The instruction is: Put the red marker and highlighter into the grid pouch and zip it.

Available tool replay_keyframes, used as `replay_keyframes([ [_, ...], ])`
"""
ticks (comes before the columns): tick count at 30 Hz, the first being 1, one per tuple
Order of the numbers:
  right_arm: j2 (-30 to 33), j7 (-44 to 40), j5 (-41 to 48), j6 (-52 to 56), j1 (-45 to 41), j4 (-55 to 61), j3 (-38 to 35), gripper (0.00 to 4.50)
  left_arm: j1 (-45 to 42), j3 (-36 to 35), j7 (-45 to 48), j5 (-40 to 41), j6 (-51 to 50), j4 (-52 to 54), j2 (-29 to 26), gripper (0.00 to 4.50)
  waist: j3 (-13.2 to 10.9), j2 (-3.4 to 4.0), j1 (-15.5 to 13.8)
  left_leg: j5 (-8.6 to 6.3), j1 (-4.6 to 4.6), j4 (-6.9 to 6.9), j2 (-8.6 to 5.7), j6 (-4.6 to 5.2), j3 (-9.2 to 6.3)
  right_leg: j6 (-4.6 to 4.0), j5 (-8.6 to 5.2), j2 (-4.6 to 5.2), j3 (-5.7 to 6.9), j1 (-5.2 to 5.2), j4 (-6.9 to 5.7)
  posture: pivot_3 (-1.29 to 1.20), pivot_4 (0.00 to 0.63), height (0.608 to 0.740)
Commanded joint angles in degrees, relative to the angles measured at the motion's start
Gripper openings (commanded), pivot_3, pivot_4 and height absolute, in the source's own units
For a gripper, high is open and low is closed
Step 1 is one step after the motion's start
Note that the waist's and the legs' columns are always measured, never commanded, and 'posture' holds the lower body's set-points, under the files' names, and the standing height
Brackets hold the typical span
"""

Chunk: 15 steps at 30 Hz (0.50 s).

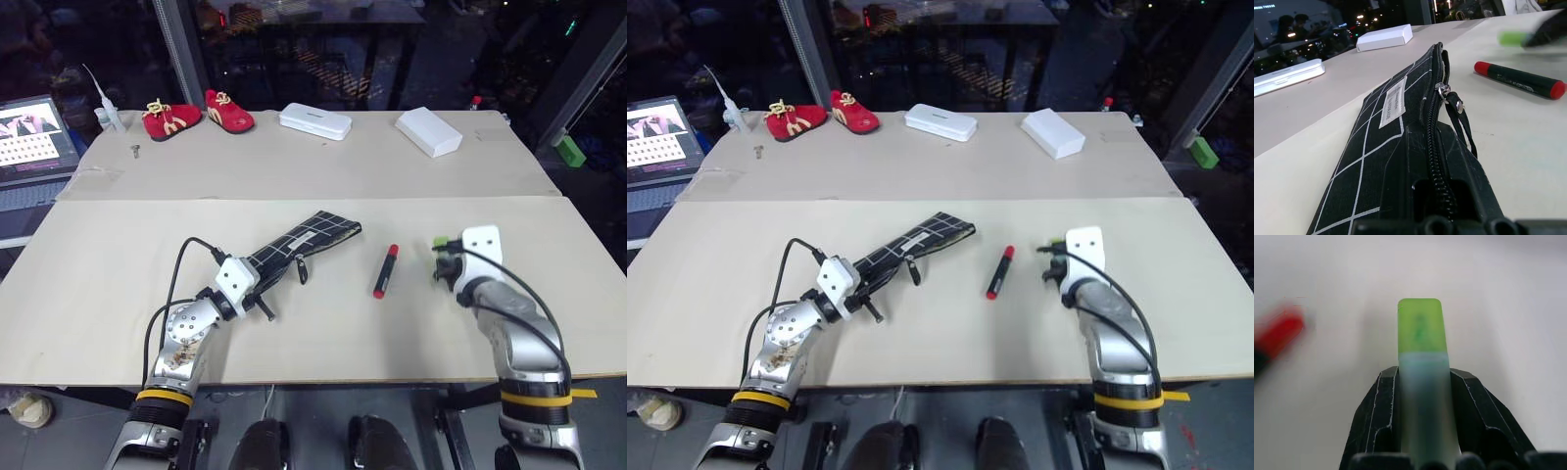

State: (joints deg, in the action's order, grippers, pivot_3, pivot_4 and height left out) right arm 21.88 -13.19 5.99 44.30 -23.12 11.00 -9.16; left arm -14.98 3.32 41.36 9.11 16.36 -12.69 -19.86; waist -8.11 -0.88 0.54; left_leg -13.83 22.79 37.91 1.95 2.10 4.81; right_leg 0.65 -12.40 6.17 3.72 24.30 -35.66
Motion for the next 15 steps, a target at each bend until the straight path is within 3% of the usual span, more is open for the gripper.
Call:
replay_keyframes([
  [1, 6.64, -14.9, 2.85, -14.23, -4.19, 4.49, 4.75, 1.06, 0.07, -0.42, 0.47, 0.74, 0.44, 2.08, -0.43, 0.0, 0.0, 0.0, 0.2, 0.0, -0.01, 0.0, 0.0, 0.0, -0.01, 0.01, 0.0, -0.01, 0.01, 0.0, 0.0, 0.0, 0.15, 0.74],
  [8, 21.64, -32.67, -6.9, -38.35, -2.17, 1.33, 18.87, 1.06, -0.29, -0.26, 0.93, 0.64, 0.5, 1.77, -0.27, 0.0, -0.01, -0.01, -0.22, -0.03, 0.07, -0.03, -0.01, 0.05, -0.06, 0.11, -0.06, -0.05, 0.07, -0.11, 0.24, 0.0, 0.15, 0.74],
  [15, 19.96, -32.17, -11.19, -44.92, -7.2, -6.4, 21.23, 1.06, -0.19, 0.14, 1.07, 0.55, 0.69, 2.07, 0.11, 0.0, -0.02, -0.03, 0.1, -0.03, 0.05, 0.04, 0.01, 0.07, 0.04, 0.12, 0.06, -0.06, -0.04, -0.13, 0.4, 0.0, 0.15, 0.74],
])
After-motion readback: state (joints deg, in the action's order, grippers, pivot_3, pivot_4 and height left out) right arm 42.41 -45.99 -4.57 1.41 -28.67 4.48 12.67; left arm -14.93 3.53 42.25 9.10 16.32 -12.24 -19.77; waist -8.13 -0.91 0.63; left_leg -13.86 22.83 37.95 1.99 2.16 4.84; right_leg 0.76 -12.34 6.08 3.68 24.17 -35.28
